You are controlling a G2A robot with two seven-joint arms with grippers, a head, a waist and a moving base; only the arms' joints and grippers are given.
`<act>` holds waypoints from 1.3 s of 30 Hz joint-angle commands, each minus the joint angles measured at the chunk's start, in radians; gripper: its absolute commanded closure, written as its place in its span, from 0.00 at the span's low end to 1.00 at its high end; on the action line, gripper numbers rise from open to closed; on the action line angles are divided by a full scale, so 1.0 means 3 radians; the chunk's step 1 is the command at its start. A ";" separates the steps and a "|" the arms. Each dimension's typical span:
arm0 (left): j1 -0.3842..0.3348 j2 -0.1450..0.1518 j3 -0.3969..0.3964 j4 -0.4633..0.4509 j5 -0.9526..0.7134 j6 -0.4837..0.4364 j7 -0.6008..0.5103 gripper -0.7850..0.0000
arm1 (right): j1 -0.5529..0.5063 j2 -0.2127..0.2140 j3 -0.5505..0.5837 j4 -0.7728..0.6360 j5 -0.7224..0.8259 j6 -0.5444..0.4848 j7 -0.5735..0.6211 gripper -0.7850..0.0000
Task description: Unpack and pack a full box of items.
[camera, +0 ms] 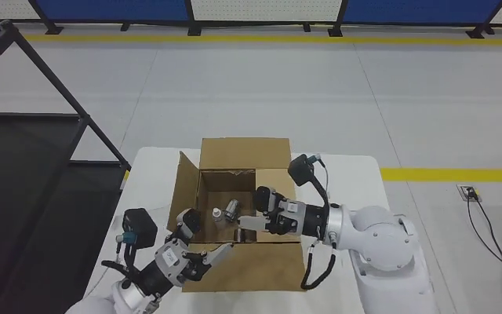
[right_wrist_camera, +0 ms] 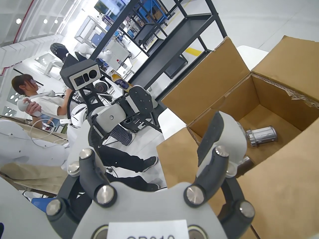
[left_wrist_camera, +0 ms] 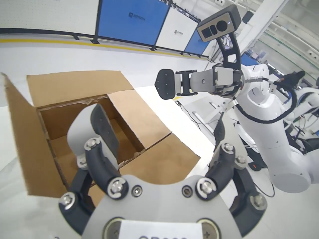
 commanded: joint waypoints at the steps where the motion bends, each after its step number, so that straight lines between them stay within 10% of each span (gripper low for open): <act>1: -0.0130 0.0002 0.0144 0.0032 0.0023 -0.0025 -0.0138 0.00 | -0.0132 0.0032 0.0118 -0.0198 -0.0032 0.0016 0.0049 0.00; 7: -0.0554 -0.0010 0.0584 0.0217 0.0044 0.0065 -0.0548 0.00 | -0.0601 0.0114 0.0438 -0.0730 -0.0176 0.0156 0.0075 0.00; 19: -0.0575 -0.0018 0.0683 0.0275 -0.0113 0.0134 -0.0580 0.00 | -0.0677 0.0128 0.0435 -0.0784 -0.0206 0.0101 -0.0054 0.00; 39: -0.1831 -0.0185 0.1458 0.1354 -0.0859 0.0893 -0.0905 0.00 | -0.1672 0.0350 0.1473 -0.1506 0.0023 -0.0676 -0.0393 0.00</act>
